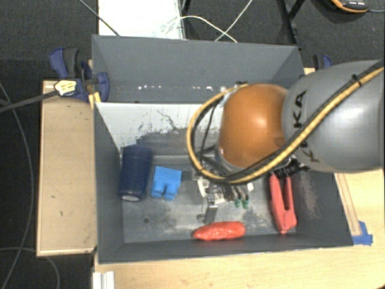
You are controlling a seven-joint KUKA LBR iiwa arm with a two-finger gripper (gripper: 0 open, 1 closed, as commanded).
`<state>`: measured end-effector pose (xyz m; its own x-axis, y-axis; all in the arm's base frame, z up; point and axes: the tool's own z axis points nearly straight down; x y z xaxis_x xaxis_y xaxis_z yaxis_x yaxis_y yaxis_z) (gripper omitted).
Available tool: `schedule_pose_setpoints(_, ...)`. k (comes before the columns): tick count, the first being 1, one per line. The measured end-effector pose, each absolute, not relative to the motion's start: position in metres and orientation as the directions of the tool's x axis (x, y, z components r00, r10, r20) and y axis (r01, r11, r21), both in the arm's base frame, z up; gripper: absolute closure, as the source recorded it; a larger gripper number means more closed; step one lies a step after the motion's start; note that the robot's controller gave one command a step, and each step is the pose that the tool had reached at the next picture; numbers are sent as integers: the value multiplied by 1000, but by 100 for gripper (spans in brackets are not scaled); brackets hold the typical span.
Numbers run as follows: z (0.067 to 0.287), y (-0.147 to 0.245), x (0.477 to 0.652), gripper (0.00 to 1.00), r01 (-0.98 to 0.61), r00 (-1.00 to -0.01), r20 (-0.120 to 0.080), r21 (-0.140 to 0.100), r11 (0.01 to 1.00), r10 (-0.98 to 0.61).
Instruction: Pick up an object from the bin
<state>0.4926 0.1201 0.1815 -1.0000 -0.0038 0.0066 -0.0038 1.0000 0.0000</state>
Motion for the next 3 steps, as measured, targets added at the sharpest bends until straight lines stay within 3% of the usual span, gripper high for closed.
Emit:
schedule_pose_setpoints(1,186,119,494,0,3,-1000,-2,1,1000,3)
schedule_pose_setpoints(2,77,15,561,0,-175,-985,-10,0,985,-175)
schedule_pose_setpoints(3,71,14,578,0,-68,-998,-7,3,998,-68)
